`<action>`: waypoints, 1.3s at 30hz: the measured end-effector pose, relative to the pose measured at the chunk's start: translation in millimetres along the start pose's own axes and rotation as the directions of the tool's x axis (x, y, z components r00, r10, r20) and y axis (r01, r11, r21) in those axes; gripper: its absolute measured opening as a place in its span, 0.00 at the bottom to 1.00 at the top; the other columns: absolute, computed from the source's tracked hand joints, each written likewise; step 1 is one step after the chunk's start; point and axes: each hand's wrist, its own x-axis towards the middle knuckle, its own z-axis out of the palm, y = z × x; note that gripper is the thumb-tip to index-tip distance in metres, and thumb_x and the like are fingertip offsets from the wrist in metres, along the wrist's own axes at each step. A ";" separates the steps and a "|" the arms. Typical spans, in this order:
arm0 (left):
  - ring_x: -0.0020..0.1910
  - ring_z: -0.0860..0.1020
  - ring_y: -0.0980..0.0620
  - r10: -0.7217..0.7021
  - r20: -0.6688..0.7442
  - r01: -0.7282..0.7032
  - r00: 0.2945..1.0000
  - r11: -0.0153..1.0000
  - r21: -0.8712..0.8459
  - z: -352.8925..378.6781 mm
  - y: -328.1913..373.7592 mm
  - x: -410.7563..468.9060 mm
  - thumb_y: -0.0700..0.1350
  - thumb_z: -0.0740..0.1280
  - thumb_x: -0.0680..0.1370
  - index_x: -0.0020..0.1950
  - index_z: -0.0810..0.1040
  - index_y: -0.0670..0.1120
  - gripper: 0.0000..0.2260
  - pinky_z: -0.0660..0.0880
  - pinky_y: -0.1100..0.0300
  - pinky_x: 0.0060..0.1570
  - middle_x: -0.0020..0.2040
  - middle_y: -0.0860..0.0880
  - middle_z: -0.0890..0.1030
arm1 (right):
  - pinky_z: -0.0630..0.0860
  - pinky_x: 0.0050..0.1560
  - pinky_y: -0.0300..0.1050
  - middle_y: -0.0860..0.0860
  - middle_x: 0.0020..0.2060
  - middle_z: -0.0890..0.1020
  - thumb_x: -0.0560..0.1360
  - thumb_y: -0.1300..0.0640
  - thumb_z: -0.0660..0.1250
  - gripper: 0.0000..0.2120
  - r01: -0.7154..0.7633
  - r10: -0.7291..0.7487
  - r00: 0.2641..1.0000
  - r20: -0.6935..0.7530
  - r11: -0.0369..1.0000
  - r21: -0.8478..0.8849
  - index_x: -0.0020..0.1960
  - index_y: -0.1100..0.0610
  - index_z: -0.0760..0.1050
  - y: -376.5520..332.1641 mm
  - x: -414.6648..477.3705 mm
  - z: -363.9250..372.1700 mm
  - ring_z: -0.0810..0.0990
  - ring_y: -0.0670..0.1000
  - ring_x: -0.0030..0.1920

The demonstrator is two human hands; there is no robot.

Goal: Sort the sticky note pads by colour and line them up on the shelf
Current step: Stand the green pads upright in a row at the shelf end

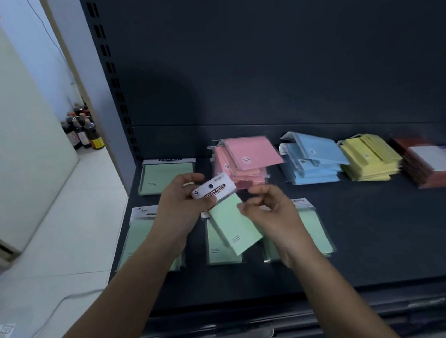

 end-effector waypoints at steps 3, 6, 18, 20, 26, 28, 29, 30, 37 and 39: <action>0.43 0.79 0.51 0.111 -0.007 -0.107 0.994 0.973 0.207 5.2 -4.3 4.4 0.29 0.68 0.71 0.50 0.73 0.50 0.17 0.74 0.65 0.37 0.44 0.50 0.80 | 0.73 0.37 0.38 0.49 0.31 0.78 0.72 0.60 0.71 0.16 0.114 -0.092 0.992 0.087 0.949 -0.295 0.51 0.46 0.68 5.5 0.2 4.8 0.76 0.45 0.33; 0.44 0.79 0.54 0.187 -0.011 -0.172 0.982 0.926 0.335 9.5 -7.1 12.2 0.30 0.67 0.71 0.51 0.73 0.49 0.16 0.75 0.65 0.39 0.44 0.53 0.78 | 0.68 0.32 0.33 0.48 0.28 0.77 0.73 0.57 0.70 0.17 0.187 -0.143 0.981 0.129 0.873 -0.450 0.56 0.48 0.66 8.2 2.3 8.2 0.72 0.41 0.28; 0.47 0.74 0.52 0.230 -0.023 -0.190 0.973 0.850 0.491 -2.5 -8.5 32.2 0.31 0.67 0.70 0.52 0.71 0.49 0.17 0.70 0.64 0.46 0.49 0.51 0.76 | 0.67 0.38 0.44 0.52 0.40 0.76 0.75 0.55 0.64 0.18 0.298 -0.218 0.950 0.222 0.433 -0.851 0.63 0.55 0.66 -1.5 10.5 17.9 0.76 0.55 0.44; 0.51 0.74 0.52 0.288 -0.106 -0.193 0.952 0.831 0.522 -17.4 -2.7 37.0 0.32 0.67 0.71 0.54 0.73 0.48 0.15 0.68 0.63 0.51 0.52 0.51 0.76 | 0.64 0.39 0.42 0.49 0.40 0.74 0.75 0.57 0.64 0.12 0.339 -0.277 0.931 0.238 0.408 -0.848 0.58 0.56 0.71 -5.6 16.0 23.5 0.75 0.52 0.43; 0.66 0.65 0.42 0.067 -0.252 0.143 0.965 0.673 0.726 -62.1 -1.4 51.8 0.41 0.67 0.73 0.69 0.64 0.43 0.25 0.66 0.50 0.63 0.65 0.42 0.71 | 0.71 0.51 0.30 0.43 0.46 0.79 0.75 0.66 0.62 0.15 0.245 -0.117 0.956 0.269 0.824 -0.510 0.61 0.57 0.75 -8.9 41.3 62.3 0.76 0.42 0.47; 0.63 0.69 0.42 0.000 -0.224 0.162 0.975 0.689 0.706 -66.3 -3.5 53.9 0.42 0.66 0.74 0.70 0.64 0.44 0.26 0.68 0.48 0.62 0.62 0.41 0.73 | 0.68 0.53 0.29 0.39 0.48 0.76 0.75 0.64 0.63 0.19 0.166 -0.028 0.958 0.287 0.867 -0.470 0.66 0.57 0.70 -7.6 50.5 76.1 0.74 0.40 0.50; 0.61 0.71 0.42 0.001 -0.206 0.145 0.979 0.708 0.691 -68.1 -4.3 55.0 0.43 0.66 0.74 0.69 0.65 0.45 0.25 0.69 0.48 0.61 0.61 0.42 0.74 | 0.68 0.55 0.32 0.41 0.51 0.76 0.75 0.64 0.63 0.21 0.134 0.008 0.956 0.292 0.877 -0.461 0.67 0.56 0.68 -6.0 54.9 82.2 0.74 0.42 0.53; 0.59 0.73 0.43 0.014 -0.196 0.121 0.981 0.741 0.660 -69.3 -4.6 56.5 0.42 0.67 0.74 0.68 0.66 0.45 0.23 0.70 0.49 0.60 0.60 0.43 0.75 | 0.69 0.56 0.33 0.43 0.55 0.76 0.75 0.63 0.64 0.23 0.096 0.040 0.957 0.288 0.892 -0.442 0.69 0.56 0.66 -5.0 58.2 87.4 0.74 0.43 0.54; 0.48 0.76 0.51 0.112 -0.400 0.023 0.910 0.949 0.316 -79.2 2.3 60.8 0.42 0.69 0.74 0.50 0.77 0.45 0.06 0.68 0.61 0.47 0.48 0.49 0.78 | 0.71 0.43 0.30 0.50 0.54 0.76 0.74 0.66 0.63 0.19 -0.170 0.181 0.972 0.149 0.982 -0.080 0.64 0.56 0.67 -9.6 63.2 102.7 0.75 0.42 0.45; 0.46 0.77 0.48 0.120 -0.423 -0.041 0.898 0.981 0.191 -82.3 7.7 57.5 0.37 0.68 0.74 0.44 0.77 0.47 0.05 0.72 0.59 0.46 0.46 0.47 0.79 | 0.72 0.46 0.36 0.52 0.55 0.76 0.75 0.65 0.64 0.16 -0.217 0.215 0.971 0.106 0.976 0.003 0.60 0.55 0.68 -11.8 61.1 102.1 0.75 0.46 0.48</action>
